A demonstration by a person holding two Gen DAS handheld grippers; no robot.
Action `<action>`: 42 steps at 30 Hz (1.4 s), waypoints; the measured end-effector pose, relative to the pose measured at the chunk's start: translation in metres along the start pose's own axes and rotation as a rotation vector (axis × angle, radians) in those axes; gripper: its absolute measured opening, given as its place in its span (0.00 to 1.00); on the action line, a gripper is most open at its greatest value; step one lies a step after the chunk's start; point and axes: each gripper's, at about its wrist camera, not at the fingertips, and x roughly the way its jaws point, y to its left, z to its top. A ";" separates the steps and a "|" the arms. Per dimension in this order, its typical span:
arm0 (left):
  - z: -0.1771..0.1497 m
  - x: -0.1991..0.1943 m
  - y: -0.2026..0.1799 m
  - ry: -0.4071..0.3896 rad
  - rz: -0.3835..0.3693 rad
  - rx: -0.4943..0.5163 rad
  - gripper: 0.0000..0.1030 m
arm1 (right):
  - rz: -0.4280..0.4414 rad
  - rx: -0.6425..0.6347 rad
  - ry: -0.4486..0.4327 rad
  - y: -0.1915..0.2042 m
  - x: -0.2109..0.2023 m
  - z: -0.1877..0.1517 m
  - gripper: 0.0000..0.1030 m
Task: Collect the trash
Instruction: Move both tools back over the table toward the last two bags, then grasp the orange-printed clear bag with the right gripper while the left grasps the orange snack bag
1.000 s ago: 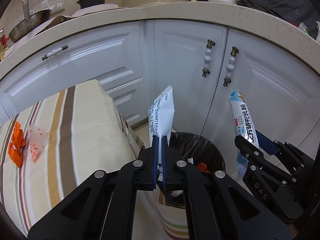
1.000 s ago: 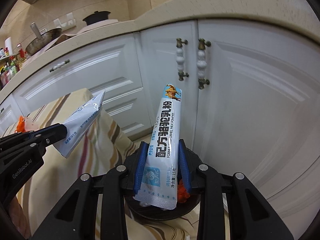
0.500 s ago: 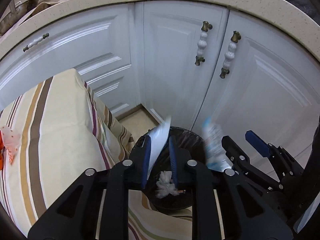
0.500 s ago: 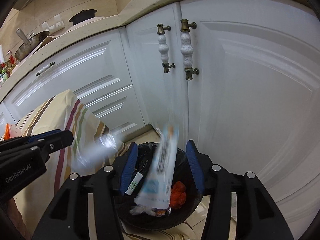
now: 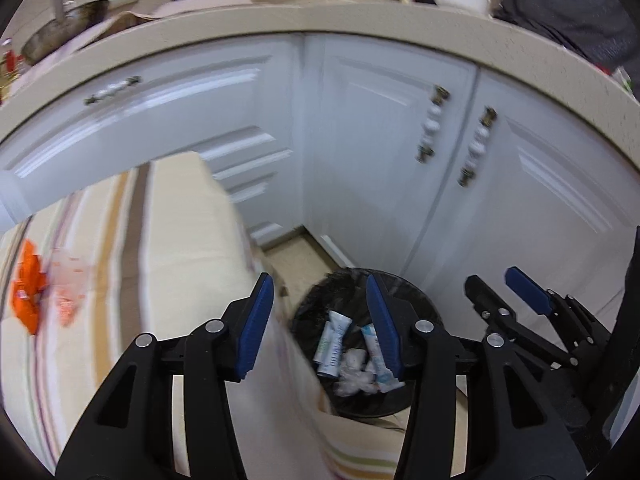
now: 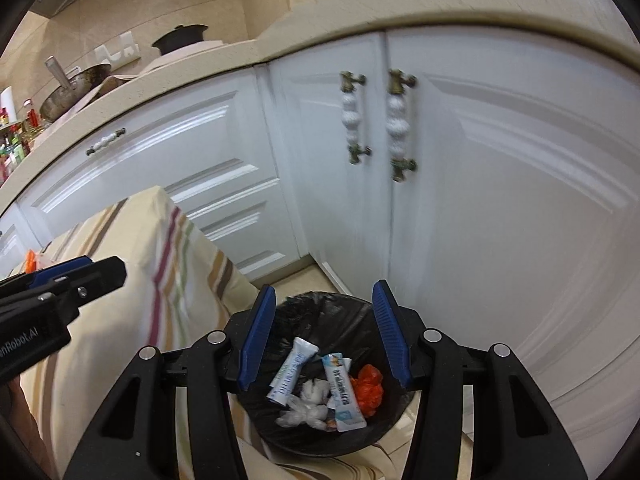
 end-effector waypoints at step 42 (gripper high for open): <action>-0.088 -0.130 0.336 -0.053 0.542 -0.423 0.52 | 0.330 -0.329 0.058 0.306 0.015 0.007 0.52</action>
